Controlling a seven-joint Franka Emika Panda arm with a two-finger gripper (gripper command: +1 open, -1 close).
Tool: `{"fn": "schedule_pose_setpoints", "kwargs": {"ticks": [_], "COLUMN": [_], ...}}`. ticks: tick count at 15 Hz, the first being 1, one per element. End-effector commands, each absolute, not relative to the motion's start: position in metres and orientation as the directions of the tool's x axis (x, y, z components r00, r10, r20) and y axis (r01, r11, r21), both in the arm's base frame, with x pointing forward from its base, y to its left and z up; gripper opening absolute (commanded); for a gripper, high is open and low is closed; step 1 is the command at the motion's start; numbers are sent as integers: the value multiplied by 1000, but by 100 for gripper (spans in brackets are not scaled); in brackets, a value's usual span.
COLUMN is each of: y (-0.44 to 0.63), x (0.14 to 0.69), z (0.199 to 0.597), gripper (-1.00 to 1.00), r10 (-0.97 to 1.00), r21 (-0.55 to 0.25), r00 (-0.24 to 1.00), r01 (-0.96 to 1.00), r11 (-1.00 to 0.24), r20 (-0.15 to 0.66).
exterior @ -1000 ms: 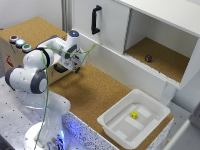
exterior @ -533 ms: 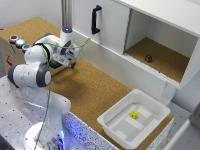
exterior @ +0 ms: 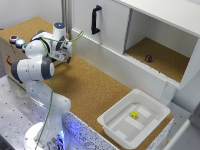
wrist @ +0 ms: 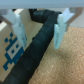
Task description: Close the drawer
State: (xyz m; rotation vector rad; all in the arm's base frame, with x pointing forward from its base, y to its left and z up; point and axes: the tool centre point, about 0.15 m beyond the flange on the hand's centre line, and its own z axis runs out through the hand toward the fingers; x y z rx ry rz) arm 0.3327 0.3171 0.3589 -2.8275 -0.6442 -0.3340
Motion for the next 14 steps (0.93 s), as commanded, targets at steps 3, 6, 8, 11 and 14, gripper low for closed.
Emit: {"fn": "schedule_pose_setpoints", "kwargs": {"ticks": [3,6,8,11,14], "y": [236,198,151,82,75], "x": [321,329,337,357,361], "z": [440,446,446,446,445], "gripper": [100,100,100,100,100], "r10": [309,223,136,90,91], "r21": [-118,-92,-58,-47,-55], "r00": [900,926,953,972,974], "r01": [358,261,157,103,104], "r11": [-926,-961,-986,-994,-993], "r20": [307,304,270,219,207]}}
